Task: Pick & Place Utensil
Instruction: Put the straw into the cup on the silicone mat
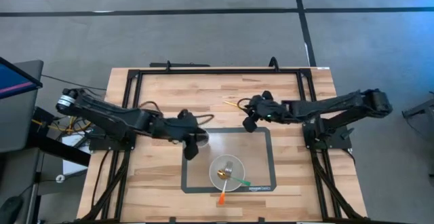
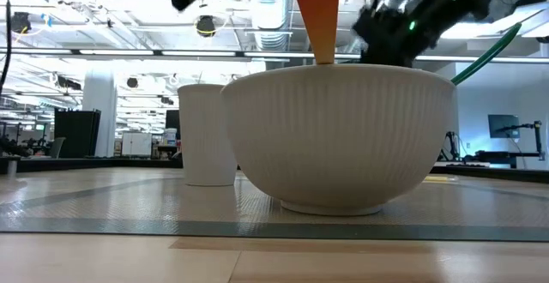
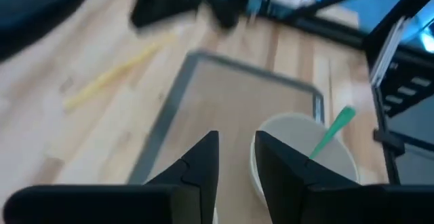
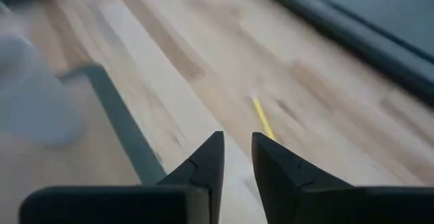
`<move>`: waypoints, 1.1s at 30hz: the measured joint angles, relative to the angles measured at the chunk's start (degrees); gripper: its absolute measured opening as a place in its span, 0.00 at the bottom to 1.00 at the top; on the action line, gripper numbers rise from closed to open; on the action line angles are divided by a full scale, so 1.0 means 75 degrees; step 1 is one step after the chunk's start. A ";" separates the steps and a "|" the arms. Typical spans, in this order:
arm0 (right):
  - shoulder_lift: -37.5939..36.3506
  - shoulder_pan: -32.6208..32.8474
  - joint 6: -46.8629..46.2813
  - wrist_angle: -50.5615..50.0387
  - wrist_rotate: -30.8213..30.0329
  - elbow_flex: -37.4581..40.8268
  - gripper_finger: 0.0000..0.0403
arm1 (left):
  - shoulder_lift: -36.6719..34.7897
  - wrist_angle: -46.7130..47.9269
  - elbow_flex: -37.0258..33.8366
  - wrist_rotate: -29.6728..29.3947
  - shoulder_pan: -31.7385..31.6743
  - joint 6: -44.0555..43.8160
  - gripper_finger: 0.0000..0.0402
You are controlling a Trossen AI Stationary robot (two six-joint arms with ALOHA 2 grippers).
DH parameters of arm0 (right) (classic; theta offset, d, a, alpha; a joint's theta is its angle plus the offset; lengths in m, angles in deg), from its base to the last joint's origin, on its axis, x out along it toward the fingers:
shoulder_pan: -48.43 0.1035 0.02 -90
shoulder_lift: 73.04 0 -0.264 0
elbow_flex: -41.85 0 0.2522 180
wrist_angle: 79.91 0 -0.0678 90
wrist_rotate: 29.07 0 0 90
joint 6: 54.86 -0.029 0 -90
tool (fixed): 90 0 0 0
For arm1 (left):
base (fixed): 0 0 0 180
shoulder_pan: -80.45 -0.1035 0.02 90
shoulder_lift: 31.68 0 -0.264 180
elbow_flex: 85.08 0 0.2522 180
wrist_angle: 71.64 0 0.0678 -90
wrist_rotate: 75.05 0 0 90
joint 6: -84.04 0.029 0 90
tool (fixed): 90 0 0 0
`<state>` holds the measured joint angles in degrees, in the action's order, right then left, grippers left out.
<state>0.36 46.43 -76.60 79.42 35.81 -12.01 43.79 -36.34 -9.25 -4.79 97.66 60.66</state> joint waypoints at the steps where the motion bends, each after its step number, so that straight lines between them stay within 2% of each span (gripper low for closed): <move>1: 0.0225 -0.0113 0.0126 -0.0065 0.0016 -0.0023 0.19 | -0.0168 -0.0007 0.0002 -0.0062 0.0000 0.0133 0.24; 3: 0.0614 -0.0350 0.0148 -0.0096 0.0089 -0.0116 0.22 | -0.0443 -0.0027 0.0003 -0.0236 0.0000 0.0418 0.24; 7: 0.1356 -0.0785 0.0147 -0.0039 0.0922 -0.0378 0.29 | -0.0786 -0.0403 -0.0253 -0.0804 0.0000 0.0845 0.24; 10: 0.1892 -0.1002 0.0150 0.0004 0.0971 -0.0595 0.34 | -0.0849 -0.0653 -0.0619 -0.1189 -0.0003 0.0941 0.24; 15: 0.2846 -0.1369 0.0200 0.0001 0.1071 -0.0860 0.39 | -0.0858 -0.0785 -0.1262 -0.1286 -0.0026 0.0919 0.24; 20: 0.3635 -0.1682 0.0294 -0.0033 0.1125 -0.1101 0.39 | -0.0873 -0.0786 -0.1748 -0.1284 -0.0026 0.0918 0.24; 24: 0.4168 -0.1828 0.0290 0.0053 0.1174 -0.1465 0.36 | -0.0873 -0.0818 -0.1887 -0.1284 -0.0086 0.0915 0.24; 27: 0.4466 -0.1860 0.0291 0.0037 0.1155 -0.1681 0.30 | -0.0876 -0.0849 -0.1900 -0.1307 -0.0128 0.0915 0.24; 33: 0.4673 -0.1891 0.0304 -0.0004 0.1317 -0.1956 0.05 | -0.0876 -0.0851 -0.1900 -0.1307 -0.0125 0.0915 0.24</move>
<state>35.40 32.24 -74.32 79.39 45.69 -26.68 37.23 -42.72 -23.50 -14.59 96.72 67.53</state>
